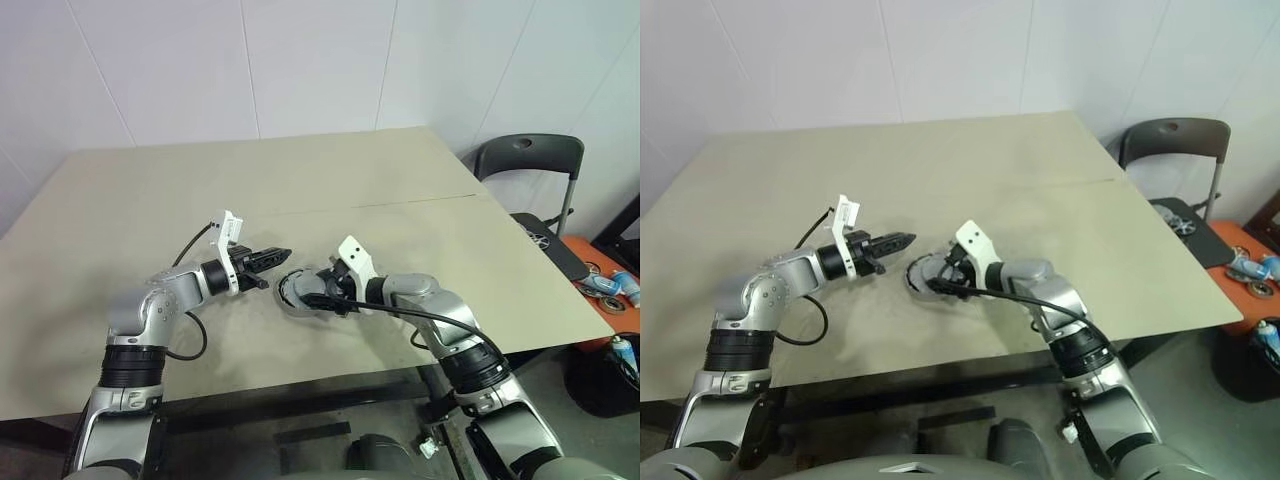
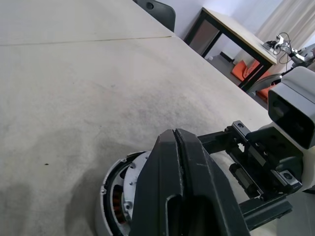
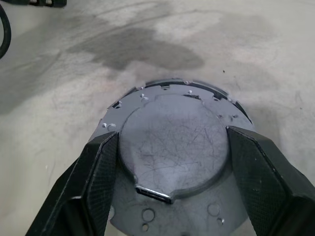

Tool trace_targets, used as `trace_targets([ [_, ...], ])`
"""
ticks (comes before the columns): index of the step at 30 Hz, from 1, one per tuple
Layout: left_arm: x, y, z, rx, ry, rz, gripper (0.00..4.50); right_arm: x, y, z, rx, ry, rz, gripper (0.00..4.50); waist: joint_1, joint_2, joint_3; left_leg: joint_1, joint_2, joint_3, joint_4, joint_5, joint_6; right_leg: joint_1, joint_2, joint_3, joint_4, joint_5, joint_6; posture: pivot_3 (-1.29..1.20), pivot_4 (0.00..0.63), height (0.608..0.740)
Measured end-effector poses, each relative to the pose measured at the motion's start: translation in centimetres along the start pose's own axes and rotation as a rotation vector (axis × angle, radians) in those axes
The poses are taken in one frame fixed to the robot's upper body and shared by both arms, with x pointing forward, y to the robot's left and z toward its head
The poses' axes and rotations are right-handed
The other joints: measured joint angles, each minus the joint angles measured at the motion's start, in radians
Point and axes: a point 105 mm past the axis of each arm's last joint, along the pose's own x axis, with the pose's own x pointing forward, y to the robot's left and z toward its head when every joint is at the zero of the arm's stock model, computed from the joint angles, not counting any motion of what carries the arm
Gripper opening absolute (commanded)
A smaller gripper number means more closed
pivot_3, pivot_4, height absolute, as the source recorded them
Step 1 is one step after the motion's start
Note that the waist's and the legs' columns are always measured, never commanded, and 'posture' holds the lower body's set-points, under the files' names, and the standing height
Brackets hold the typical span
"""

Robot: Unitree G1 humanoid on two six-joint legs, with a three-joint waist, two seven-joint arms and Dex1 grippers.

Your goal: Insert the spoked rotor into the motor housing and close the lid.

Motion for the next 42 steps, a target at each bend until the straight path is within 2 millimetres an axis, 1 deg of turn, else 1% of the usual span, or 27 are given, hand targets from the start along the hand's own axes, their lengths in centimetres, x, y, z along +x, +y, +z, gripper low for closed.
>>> trace_targets([
  [4, -0.1, 0.1, -0.4, -0.009, 0.006, 0.006, 0.00, 0.0, 0.0, 0.2, 0.038, 0.000, 0.007, 3.05, 0.000, 0.000, 0.000, 0.000, 0.001, 0.000, 0.000, 0.000, 0.000, 0.000, 0.000, 0.001, 0.000, 0.000, 0.000, 0.00, 0.000, 0.740],
  [7, -0.1, 0.1, -0.4, -0.007, 0.006, 0.007, 0.00, -0.3, 0.5, 0.5, 0.088, 0.001, 0.043, 3.05, 0.001, 0.000, 0.000, 0.000, 0.001, 0.000, 0.000, 0.000, 0.000, 0.000, 0.000, 0.001, 0.000, 0.000, 0.000, 0.00, 0.000, 0.740],
  [11, -0.1, 0.1, -0.4, -0.007, 0.005, 0.011, 0.00, -0.7, 0.5, 1.2, 0.128, -0.005, 0.072, 3.05, 0.003, 0.000, 0.000, -0.002, 0.000, 0.000, 0.000, 0.000, 0.000, -0.001, -0.001, 0.001, -0.001, 0.000, 0.000, 0.00, 0.000, 0.740],
  [14, -0.1, 0.1, -0.4, -0.007, 0.004, 0.013, 0.00, -0.8, 0.5, 1.2, 0.151, -0.006, 0.079, 3.05, 0.005, 0.000, 0.000, -0.002, 0.000, 0.000, 0.000, 0.000, 0.000, -0.002, -0.001, 0.001, -0.001, 0.000, 0.000, 0.00, 0.000, 0.740],
  [17, -0.1, 0.2, -0.4, -0.007, 0.003, 0.017, 0.00, -0.5, 0.5, 1.3, 0.145, -0.005, 0.063, 3.05, 0.003, 0.000, 0.000, -0.002, 0.000, 0.000, 0.000, 0.000, 0.000, -0.002, -0.001, 0.001, -0.001, 0.000, 0.000, 0.00, 0.000, 0.740],
  [21, -0.1, 0.2, -0.5, -0.009, 0.002, 0.018, 0.00, 0.7, 0.7, 1.1, 0.101, 0.005, 0.016, 3.05, 0.004, 0.000, 0.000, -0.002, 0.000, 0.000, 0.000, 0.000, 0.000, -0.002, -0.001, 0.001, 0.000, 0.000, 0.000, 0.00, 0.000, 0.740],
  [25, 0.0, 0.2, -0.5, -0.011, 0.001, 0.018, 0.00, 1.4, 0.7, 1.1, 0.099, -0.003, -0.013, 3.05, 0.003, 0.000, 0.000, -0.002, 0.000, 0.001, 0.000, 0.000, 0.000, -0.002, -0.001, 0.002, 0.000, 0.000, 0.000, 0.00, 0.000, 0.740],
  [39, -0.1, 0.3, -0.8, -0.018, 0.004, 0.026, 0.00, 1.3, 0.0, 0.4, 0.081, 0.008, -0.032, 3.05, 0.004, 0.000, 0.000, -0.001, 0.000, 0.001, 0.000, 0.000, 0.000, -0.002, -0.001, 0.002, 0.000, 0.000, 0.000, 0.00, 0.000, 0.740],
  [42, -0.1, 0.3, -0.8, -0.018, 0.004, 0.027, 0.00, 1.6, 0.2, 0.2, 0.030, 0.010, -0.034, 3.05, 0.003, 0.000, 0.000, 0.000, 0.000, 0.001, 0.000, 0.000, 0.000, 0.000, -0.001, 0.002, 0.000, 0.000, 0.000, 0.00, 0.000, 0.740],
])
